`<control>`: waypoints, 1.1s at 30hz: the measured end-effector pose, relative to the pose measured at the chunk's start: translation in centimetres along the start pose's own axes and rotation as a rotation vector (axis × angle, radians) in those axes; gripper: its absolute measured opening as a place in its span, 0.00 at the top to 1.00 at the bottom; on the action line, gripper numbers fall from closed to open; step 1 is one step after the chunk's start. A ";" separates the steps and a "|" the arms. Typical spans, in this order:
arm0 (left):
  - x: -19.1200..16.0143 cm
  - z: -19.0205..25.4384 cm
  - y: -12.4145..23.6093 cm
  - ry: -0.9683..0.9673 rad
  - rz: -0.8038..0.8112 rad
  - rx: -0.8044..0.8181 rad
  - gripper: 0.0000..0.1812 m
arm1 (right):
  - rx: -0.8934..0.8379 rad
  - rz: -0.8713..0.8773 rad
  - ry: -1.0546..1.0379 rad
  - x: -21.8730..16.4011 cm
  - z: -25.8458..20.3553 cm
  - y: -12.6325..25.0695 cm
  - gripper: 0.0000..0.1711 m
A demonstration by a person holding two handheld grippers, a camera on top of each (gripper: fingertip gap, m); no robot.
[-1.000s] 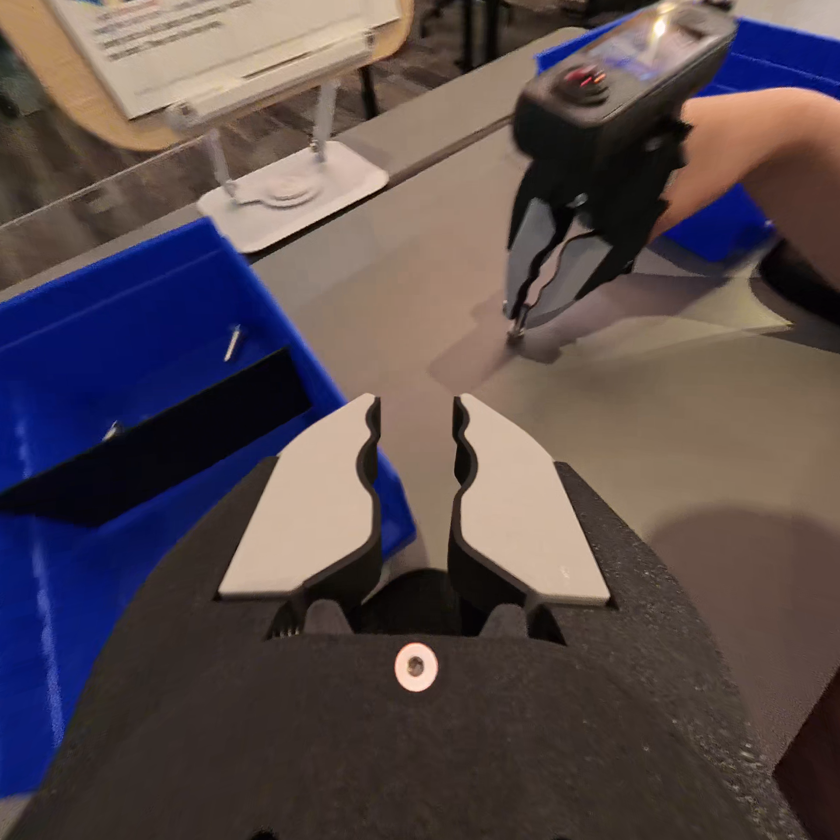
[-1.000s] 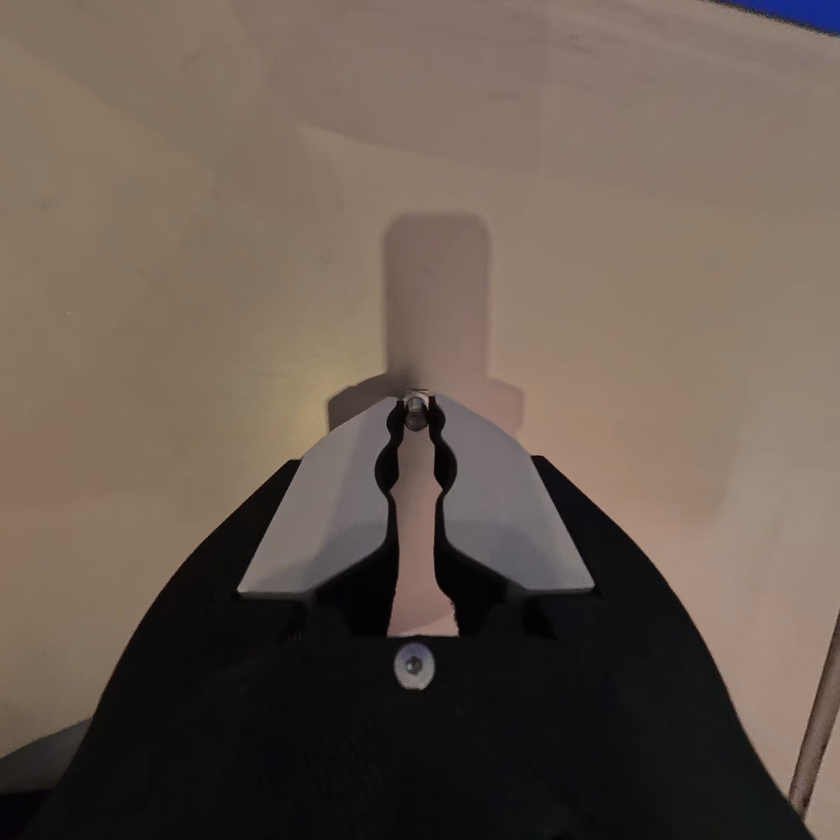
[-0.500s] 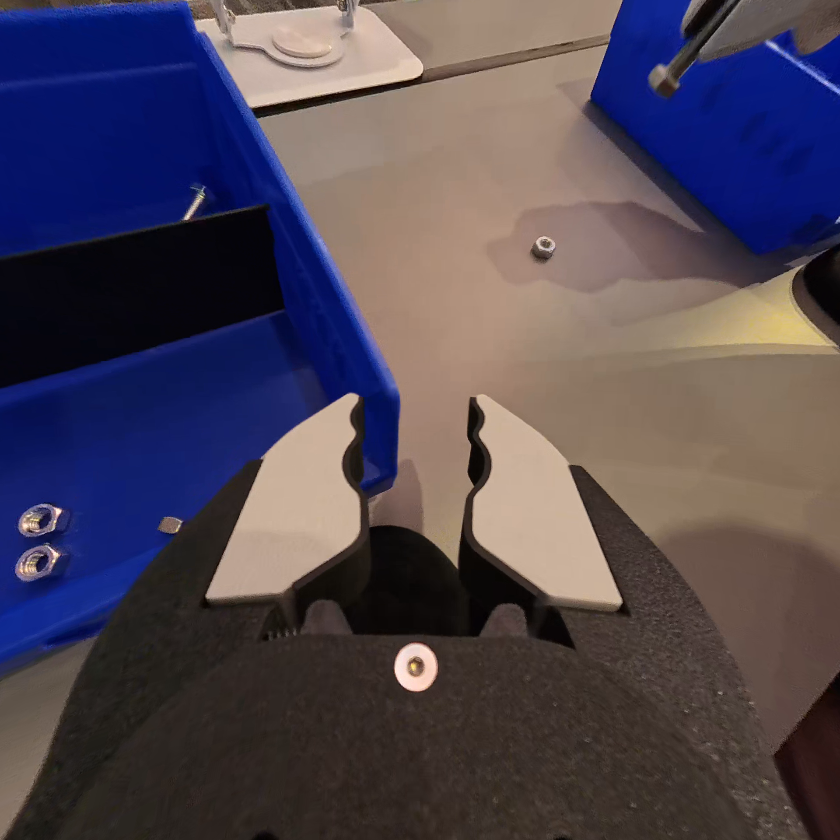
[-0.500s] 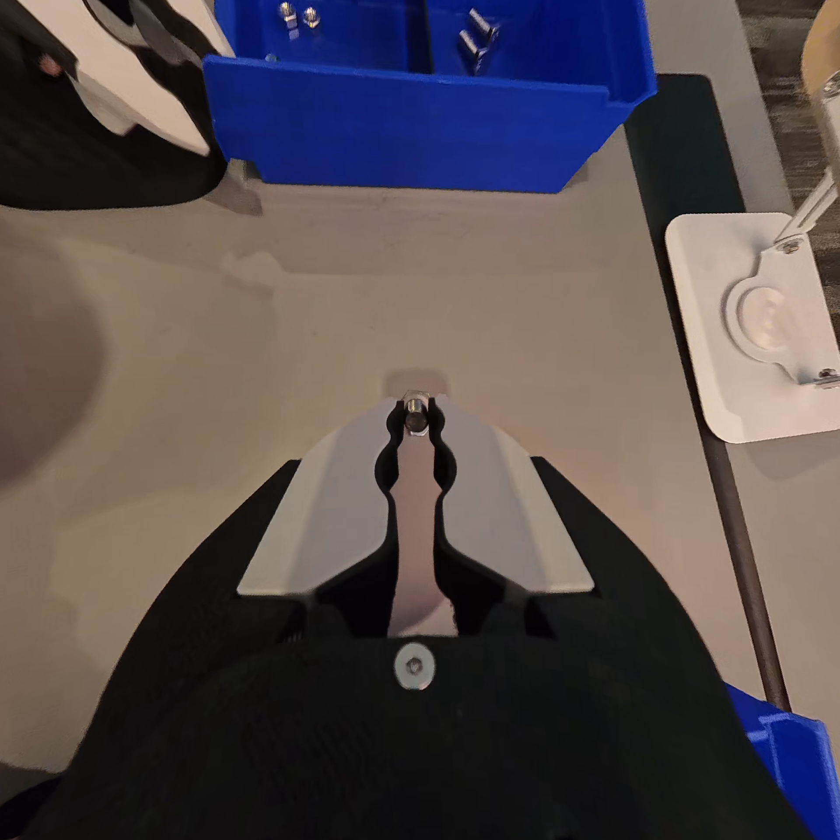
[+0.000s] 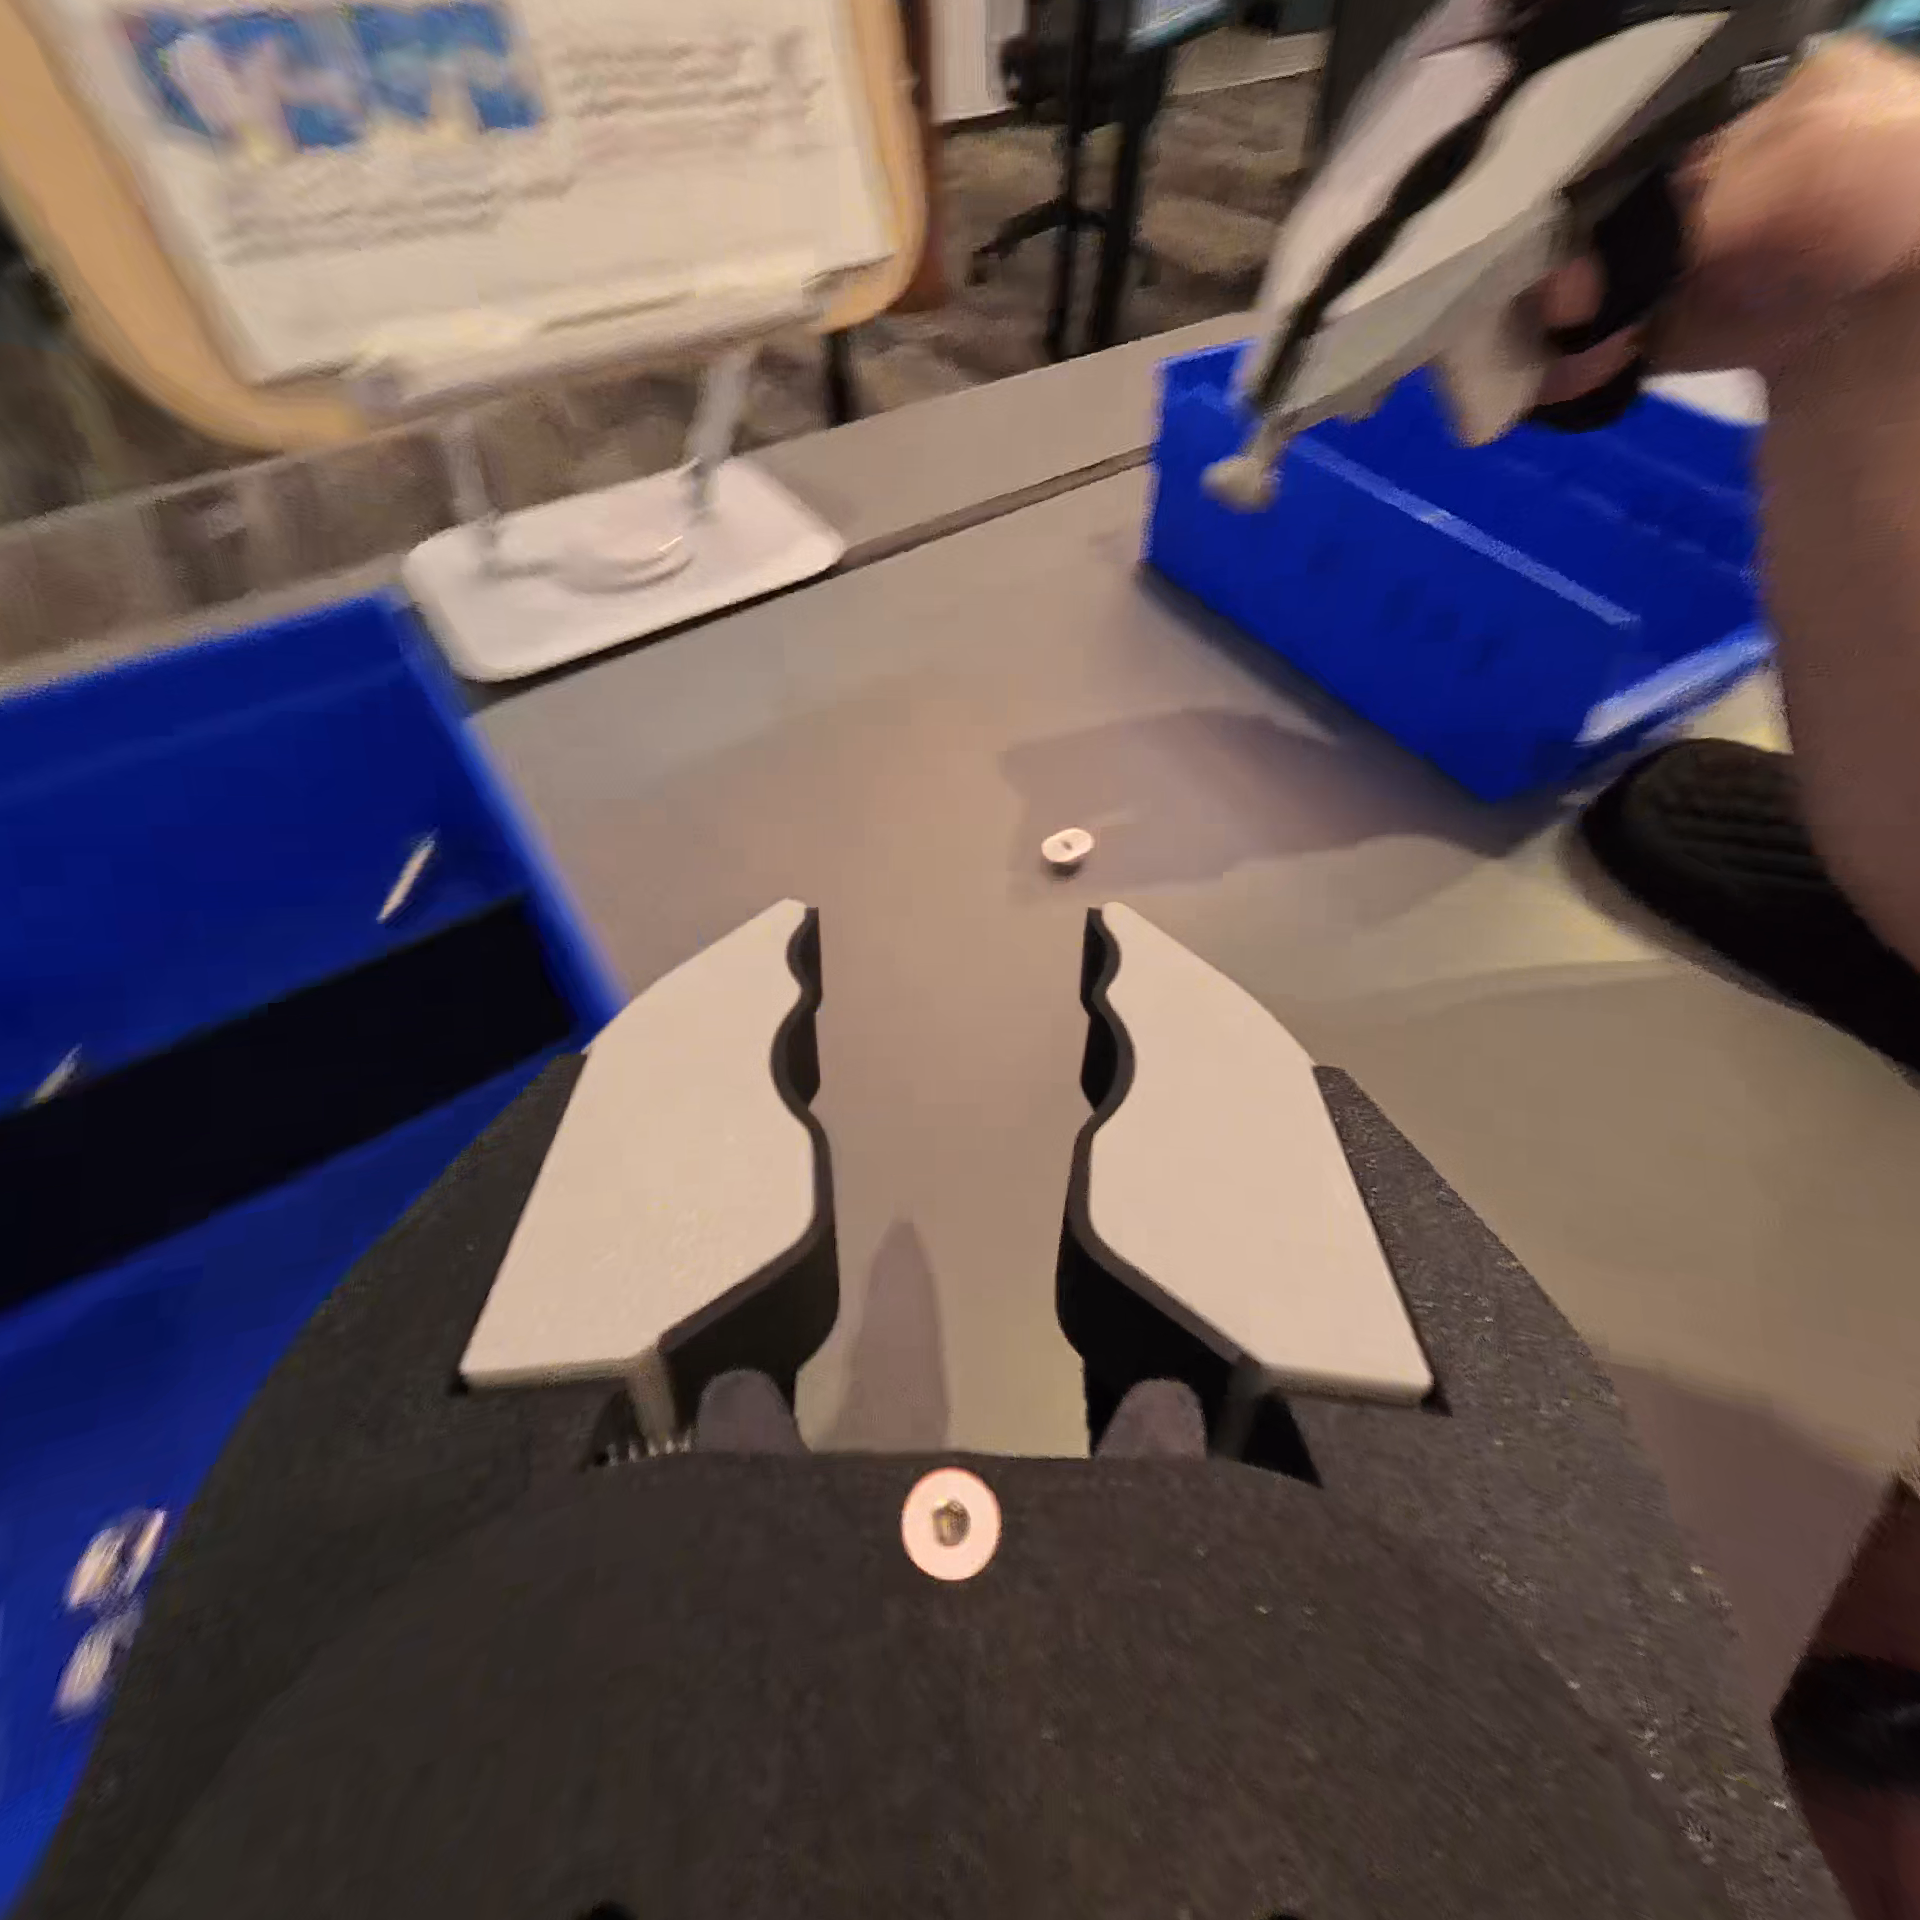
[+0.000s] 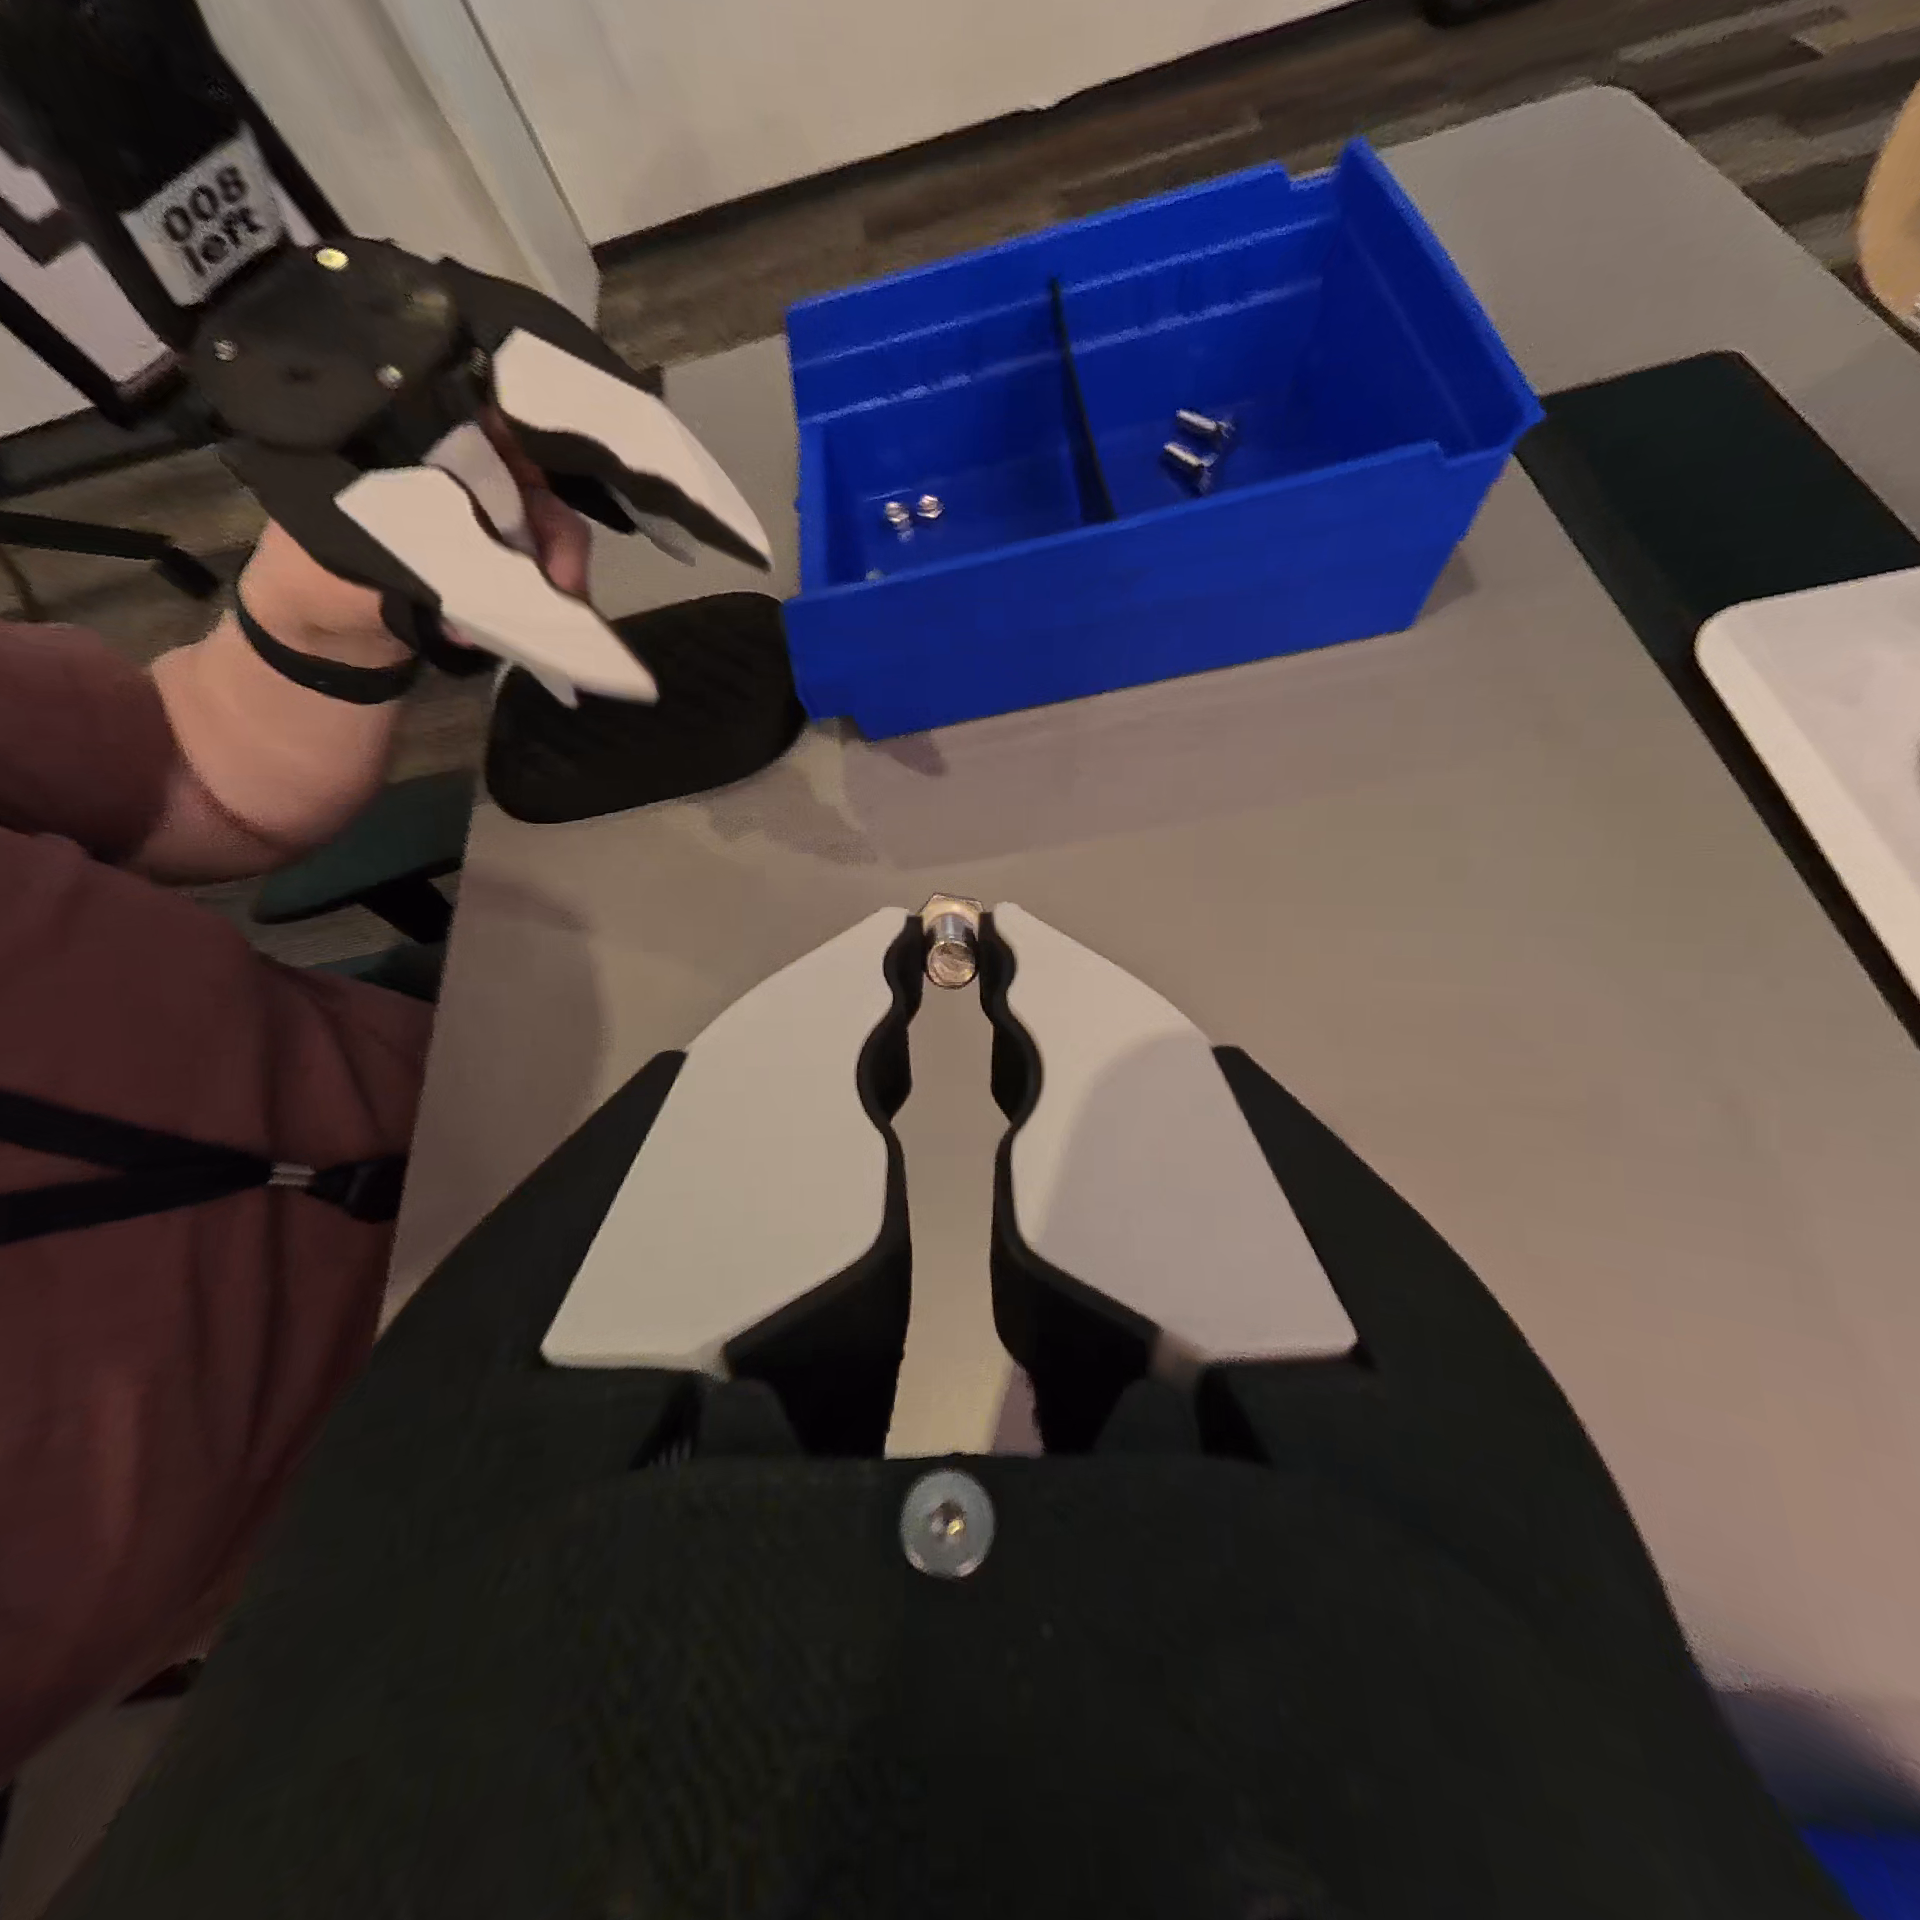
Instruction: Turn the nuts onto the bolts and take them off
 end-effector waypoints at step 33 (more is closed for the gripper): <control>4.8 7.0 -14.0 -0.418 -0.043 -0.347 0.87 | -0.135 -0.141 0.150 0.7 -2.2 -0.4 0.94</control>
Point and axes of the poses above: each gripper's, where its closed fingertips meet, y back along the fingers, x out of its top, z = x × y across the jaws, the point moved 7 cm from there along y, back along the fingers, and after that the axes turned 4 degrees about y, right-handed, at the moved point
